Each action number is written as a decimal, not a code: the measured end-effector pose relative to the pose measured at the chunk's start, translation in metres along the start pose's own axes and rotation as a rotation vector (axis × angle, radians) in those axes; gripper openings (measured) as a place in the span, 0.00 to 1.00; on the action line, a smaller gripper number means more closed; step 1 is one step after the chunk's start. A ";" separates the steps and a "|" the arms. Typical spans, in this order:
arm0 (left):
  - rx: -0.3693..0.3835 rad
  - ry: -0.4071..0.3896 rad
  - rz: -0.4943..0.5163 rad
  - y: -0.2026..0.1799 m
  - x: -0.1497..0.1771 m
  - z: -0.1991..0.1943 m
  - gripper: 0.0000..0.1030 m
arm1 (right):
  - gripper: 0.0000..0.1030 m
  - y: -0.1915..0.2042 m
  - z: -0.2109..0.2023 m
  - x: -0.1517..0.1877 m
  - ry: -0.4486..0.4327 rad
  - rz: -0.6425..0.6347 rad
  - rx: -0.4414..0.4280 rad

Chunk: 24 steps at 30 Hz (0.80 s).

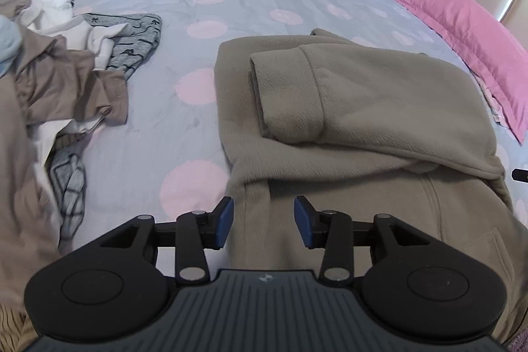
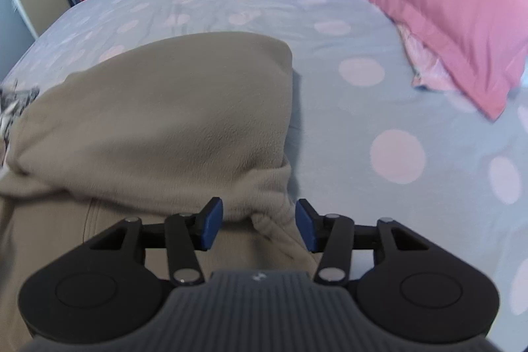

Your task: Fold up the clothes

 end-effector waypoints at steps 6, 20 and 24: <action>0.008 0.041 0.014 -0.012 0.033 -0.019 0.43 | 0.54 0.011 -0.025 0.030 0.032 -0.055 -0.005; 0.012 0.248 0.031 -0.026 0.133 -0.036 0.47 | 0.59 0.032 -0.052 0.120 0.197 -0.206 -0.012; 0.025 0.303 -0.016 -0.023 0.153 -0.039 0.47 | 0.59 0.033 -0.052 0.137 0.264 -0.220 -0.001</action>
Point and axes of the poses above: each gripper's, at about its wrist camera, not at the fingertips, and z roughly the way its jaws point, y to its left, x to its underside, the point moved 3 cm from there along z, roughly the way its jaws point, and after that the axes turned 2 degrees about -z, right-handed, at the moved point
